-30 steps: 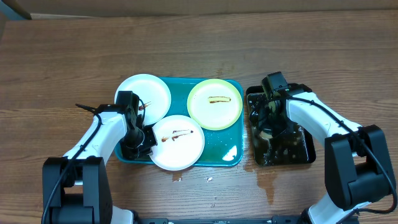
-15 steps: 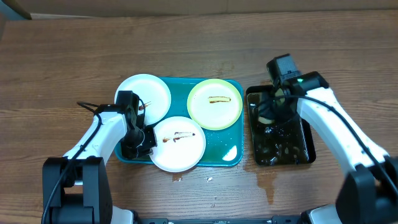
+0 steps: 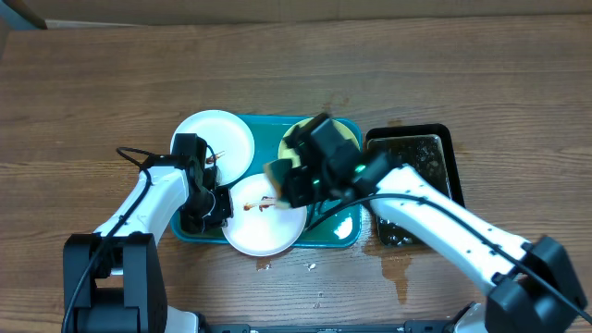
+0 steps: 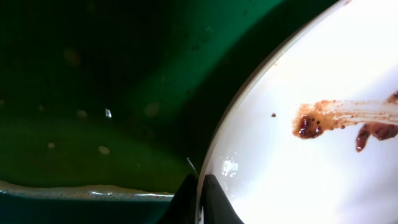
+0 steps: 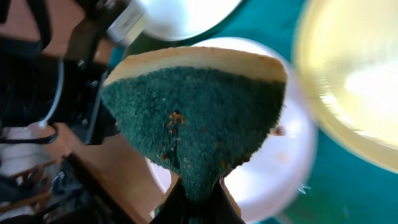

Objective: Clean dirty plates on tray and stack at the side
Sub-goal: 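Scrub the front white plate with the sponge in right gripper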

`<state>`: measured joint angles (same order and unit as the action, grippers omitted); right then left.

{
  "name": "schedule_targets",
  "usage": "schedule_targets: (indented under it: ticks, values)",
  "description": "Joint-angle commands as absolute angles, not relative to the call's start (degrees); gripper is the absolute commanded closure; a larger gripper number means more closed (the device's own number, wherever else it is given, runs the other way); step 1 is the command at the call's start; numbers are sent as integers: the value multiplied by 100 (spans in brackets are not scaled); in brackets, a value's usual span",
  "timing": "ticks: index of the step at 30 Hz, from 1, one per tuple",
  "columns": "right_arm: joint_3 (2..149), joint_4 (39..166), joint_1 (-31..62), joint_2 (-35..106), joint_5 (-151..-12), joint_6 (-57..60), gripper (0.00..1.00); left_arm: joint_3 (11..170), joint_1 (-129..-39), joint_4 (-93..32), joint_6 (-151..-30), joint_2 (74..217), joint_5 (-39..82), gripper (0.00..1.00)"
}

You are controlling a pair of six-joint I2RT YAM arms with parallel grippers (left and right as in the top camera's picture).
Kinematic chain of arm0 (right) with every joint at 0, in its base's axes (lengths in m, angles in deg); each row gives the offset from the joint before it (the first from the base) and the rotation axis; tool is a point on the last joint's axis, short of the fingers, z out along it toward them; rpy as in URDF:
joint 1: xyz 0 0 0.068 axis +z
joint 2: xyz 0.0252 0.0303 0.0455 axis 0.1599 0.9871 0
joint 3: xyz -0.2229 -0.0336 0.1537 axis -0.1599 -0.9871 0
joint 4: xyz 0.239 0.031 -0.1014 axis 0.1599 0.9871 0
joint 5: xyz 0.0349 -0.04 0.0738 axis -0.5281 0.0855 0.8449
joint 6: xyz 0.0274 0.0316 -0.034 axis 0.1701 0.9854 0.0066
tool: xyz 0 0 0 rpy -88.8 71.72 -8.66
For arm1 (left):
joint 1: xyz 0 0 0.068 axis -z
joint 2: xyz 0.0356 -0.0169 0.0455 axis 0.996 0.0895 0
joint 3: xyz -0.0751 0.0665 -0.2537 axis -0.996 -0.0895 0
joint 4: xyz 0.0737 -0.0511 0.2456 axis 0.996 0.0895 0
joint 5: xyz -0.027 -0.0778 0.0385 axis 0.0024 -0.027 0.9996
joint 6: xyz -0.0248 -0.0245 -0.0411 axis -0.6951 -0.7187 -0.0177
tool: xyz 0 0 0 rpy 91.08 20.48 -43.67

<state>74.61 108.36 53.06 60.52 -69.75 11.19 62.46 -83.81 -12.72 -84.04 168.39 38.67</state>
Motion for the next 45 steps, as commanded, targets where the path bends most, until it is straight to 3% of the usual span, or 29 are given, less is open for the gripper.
schedule_targets:
  ticks: [1,17,29,45]
  values:
    - [7522,10244,5603,6518,-6907,1882,96,6243,-8365,-1281,-8312,16915,3963,96]
    - [7522,8733,6031,7919,-6854,3241,96,6243,-8365,-1283,-8312,16915,3904,96]
    - [7522,8206,6138,8293,-6712,3460,96,6243,-8365,-1283,-8401,16915,3904,96]
    - [7524,10615,5498,8336,-7794,3650,96,6241,-8368,-1043,-8666,16915,4212,96]
